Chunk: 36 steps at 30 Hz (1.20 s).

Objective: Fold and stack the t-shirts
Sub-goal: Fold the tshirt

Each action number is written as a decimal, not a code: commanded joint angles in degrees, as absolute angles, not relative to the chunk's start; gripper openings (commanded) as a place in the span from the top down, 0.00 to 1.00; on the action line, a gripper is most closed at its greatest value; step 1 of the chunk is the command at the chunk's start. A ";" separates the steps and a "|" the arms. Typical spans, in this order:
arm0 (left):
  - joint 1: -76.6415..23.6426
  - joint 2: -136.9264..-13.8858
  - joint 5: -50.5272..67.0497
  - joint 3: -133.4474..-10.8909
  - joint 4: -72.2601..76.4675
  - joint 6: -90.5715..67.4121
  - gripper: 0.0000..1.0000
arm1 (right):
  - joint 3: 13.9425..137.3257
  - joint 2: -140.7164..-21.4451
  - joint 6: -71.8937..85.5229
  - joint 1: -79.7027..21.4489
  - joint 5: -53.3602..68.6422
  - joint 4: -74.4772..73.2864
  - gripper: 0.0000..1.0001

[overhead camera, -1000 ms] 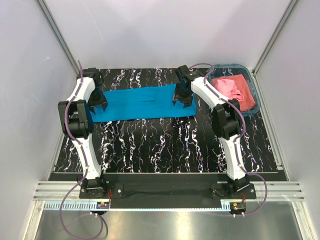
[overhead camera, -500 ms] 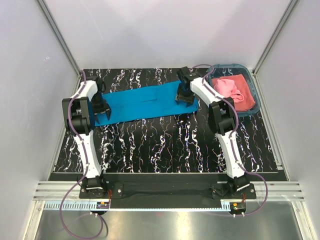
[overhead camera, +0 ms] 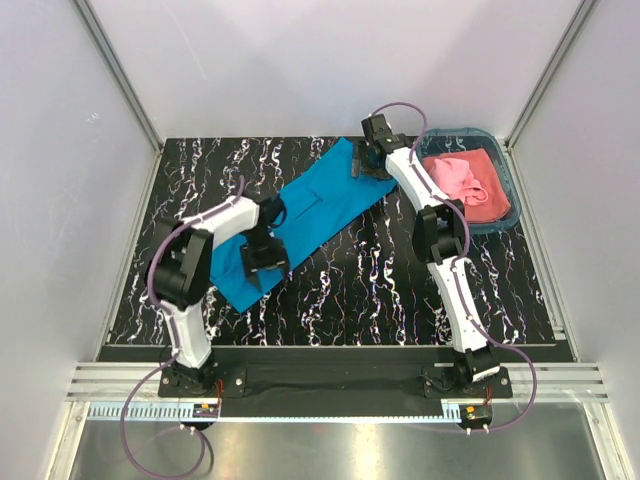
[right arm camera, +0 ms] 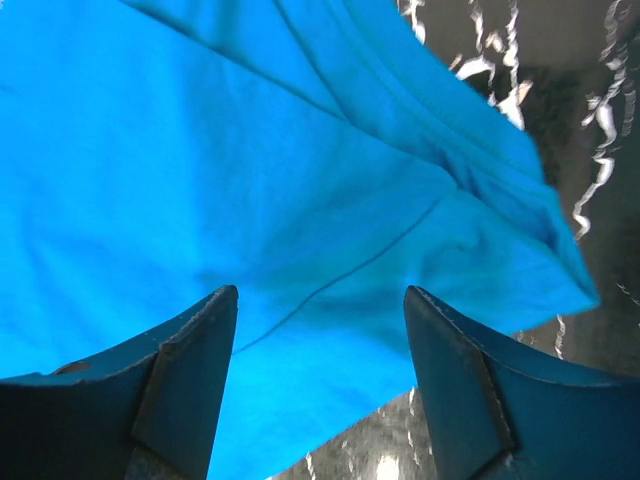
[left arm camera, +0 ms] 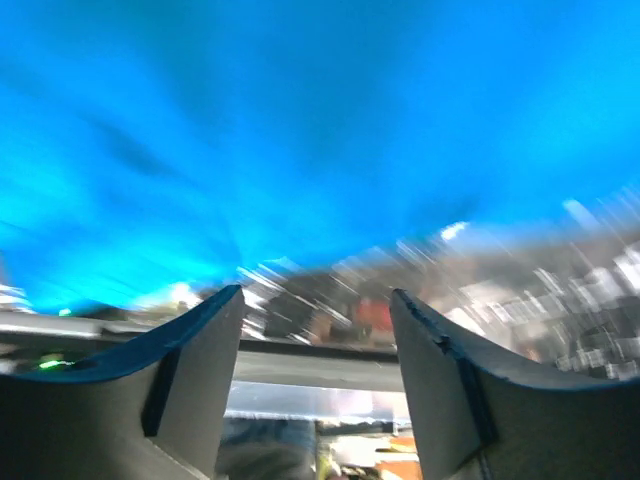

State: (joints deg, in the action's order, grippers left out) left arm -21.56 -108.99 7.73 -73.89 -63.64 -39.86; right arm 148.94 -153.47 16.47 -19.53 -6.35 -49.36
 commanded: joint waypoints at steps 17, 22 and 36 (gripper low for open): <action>-23.91 -125.60 5.45 -128.83 -54.85 -4.13 0.18 | 116.20 -104.94 23.82 -18.63 -0.17 -66.00 0.13; -27.06 -127.27 0.18 -122.03 -40.02 0.95 0.16 | 108.73 -97.83 24.87 -17.67 1.41 -66.44 0.13; -27.07 -144.93 5.09 -133.33 -37.44 -5.17 0.13 | 99.68 -90.88 27.07 -16.79 3.69 -63.55 0.14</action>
State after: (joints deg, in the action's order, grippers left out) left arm -27.62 -143.55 3.51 -131.35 -38.04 -2.17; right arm 101.12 -93.91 25.80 -17.08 1.76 -65.98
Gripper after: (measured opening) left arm 0.862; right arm 0.863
